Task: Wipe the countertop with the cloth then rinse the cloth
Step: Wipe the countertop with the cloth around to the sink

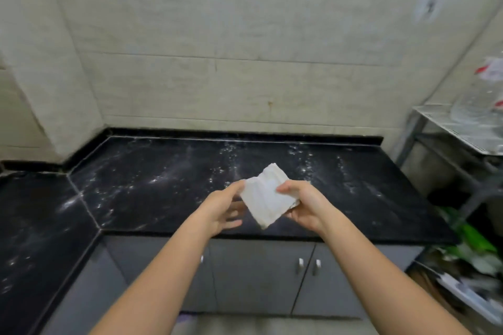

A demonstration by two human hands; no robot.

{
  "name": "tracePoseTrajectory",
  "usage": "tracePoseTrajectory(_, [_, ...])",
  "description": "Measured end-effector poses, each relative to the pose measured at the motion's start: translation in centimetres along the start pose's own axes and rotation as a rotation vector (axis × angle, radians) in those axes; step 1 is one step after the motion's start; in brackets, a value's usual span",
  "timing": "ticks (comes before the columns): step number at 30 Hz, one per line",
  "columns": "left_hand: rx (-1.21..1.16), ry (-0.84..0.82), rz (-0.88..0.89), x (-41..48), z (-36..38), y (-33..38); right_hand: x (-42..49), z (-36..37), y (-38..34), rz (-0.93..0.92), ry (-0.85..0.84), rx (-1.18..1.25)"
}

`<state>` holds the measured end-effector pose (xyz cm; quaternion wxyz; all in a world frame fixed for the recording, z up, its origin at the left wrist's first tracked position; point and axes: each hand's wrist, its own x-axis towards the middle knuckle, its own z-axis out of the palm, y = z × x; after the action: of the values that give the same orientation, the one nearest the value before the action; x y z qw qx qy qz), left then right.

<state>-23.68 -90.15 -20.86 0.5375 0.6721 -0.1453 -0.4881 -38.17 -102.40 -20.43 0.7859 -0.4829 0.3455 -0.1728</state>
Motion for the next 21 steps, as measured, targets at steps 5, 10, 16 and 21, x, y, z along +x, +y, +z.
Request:
tracePoseTrajectory(5, [-0.086,-0.117,0.034,6.8,10.4,-0.1,1.6,-10.6,-1.9,0.049,0.085,-0.087])
tracePoseTrajectory(10, [0.018,-0.243,0.049,14.1,17.3,0.1,6.0,-19.3,-1.8,0.137,0.219,-0.102])
tracePoseTrajectory(16, [0.542,0.02,0.233,26.3,21.8,-1.4,13.3,-27.1,-1.8,0.141,0.471,-0.253])
tracePoseTrajectory(21, [0.932,0.06,0.325,34.3,23.6,-1.8,18.4,-34.0,-4.0,0.156,0.646,-0.182])
